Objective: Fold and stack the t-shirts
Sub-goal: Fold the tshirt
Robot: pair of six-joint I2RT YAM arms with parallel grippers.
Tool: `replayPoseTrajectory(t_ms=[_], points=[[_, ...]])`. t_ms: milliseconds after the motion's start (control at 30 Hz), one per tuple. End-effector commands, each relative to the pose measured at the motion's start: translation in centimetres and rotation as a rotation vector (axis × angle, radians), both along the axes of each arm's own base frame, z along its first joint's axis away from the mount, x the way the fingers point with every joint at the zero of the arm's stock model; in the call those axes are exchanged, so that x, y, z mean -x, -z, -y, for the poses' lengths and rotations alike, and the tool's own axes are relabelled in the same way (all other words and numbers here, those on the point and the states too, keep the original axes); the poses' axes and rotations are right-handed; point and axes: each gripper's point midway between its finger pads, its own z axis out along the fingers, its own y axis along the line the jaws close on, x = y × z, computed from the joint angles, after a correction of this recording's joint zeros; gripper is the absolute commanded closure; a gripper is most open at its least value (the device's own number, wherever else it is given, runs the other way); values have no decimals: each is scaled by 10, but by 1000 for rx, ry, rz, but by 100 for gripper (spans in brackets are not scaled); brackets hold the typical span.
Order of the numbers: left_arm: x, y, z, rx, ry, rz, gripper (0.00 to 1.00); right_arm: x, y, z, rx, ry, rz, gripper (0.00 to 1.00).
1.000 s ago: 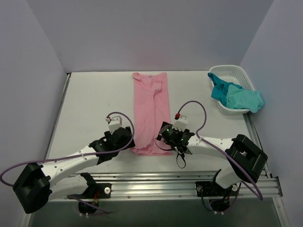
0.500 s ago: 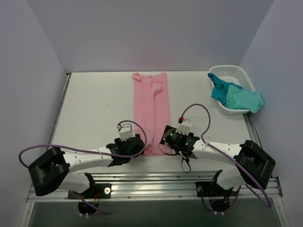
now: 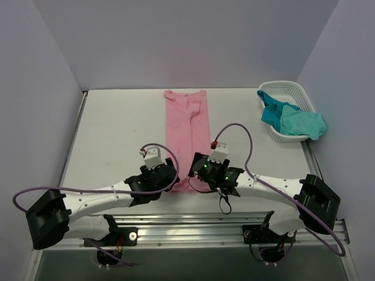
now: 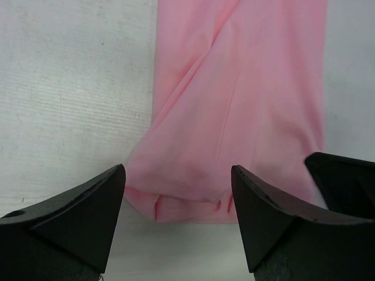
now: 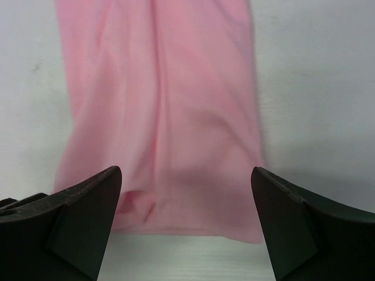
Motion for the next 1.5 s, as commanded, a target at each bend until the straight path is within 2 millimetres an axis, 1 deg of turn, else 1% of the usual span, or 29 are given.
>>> replayPoseTrajectory(t_ms=[0,33,100,133,200,233,267,300,333,367,533,633,700,733,767,833,867,933,967,1167,1300,1367,1400,1433,1467], points=[[-9,-46,-2,61,-22,99,18,-12,-27,-39,-19,-46,63,13],[-8,-48,-4,57,-19,102,18,-13,-26,-54,-20,-68,59,13],[-7,-54,-8,57,-19,113,18,-19,-29,-71,-49,-84,69,14],[-5,-53,-10,52,-20,109,18,-21,-23,-81,-42,-94,57,15],[-3,-53,-16,58,-26,113,18,-24,-19,-94,-44,-110,51,17],[-1,-52,-18,62,-30,110,18,-25,-8,-97,-24,-113,34,18],[0,-51,-20,63,-33,109,18,-26,-9,-105,-29,-124,31,18],[2,-52,-24,69,-35,111,18,-26,-7,-108,-27,-126,28,18],[4,-52,-29,62,-45,111,18,-27,0,-109,-16,-125,18,19],[5,-52,-33,60,-49,113,18,-27,0,-112,-20,-124,15,19],[10,-62,-56,67,-87,148,18,-27,13,-120,-13,-133,-8,20],[11,-69,-64,73,-99,167,18,-25,15,-126,-14,-143,-15,23],[12,-70,-68,71,-106,175,18,-24,17,-129,-8,-147,-18,28],[12,-70,-69,70,-109,176,18,-24,18,-128,-6,-148,-18,33],[12,-69,-70,66,-110,175,18,-25,18,-129,-8,-148,-18,49],[12,-67,-70,61,-111,170,18,-24,18,-130,-8,-148,-19,69],[12,-65,-71,55,-113,168,18,-24,19,-129,-2,-149,-22,84],[13,-62,-71,52,-113,161,18,-24,19,-127,0,-144,-23,97],[13,-61,-71,49,-113,159,18,-23,20,-126,6,-142,-26,100],[13,-61,-72,44,-117,160,18,-20,23,-115,23,-125,-27,100],[12,-60,-72,42,-118,160,18,-20,16,-108,26,-111,-14,100],[12,-59,-71,37,-118,157,18,-20,12,-102,32,-92,-6,100],[12,-58,-71,34,-119,155,18,-20,8,-94,44,-77,1,100],[11,-58,-70,33,-118,155,18,-17,10,-84,75,-63,-7,100],[11,-57,-69,31,-118,155,18,-17,1,-80,56,-41,8,100]])
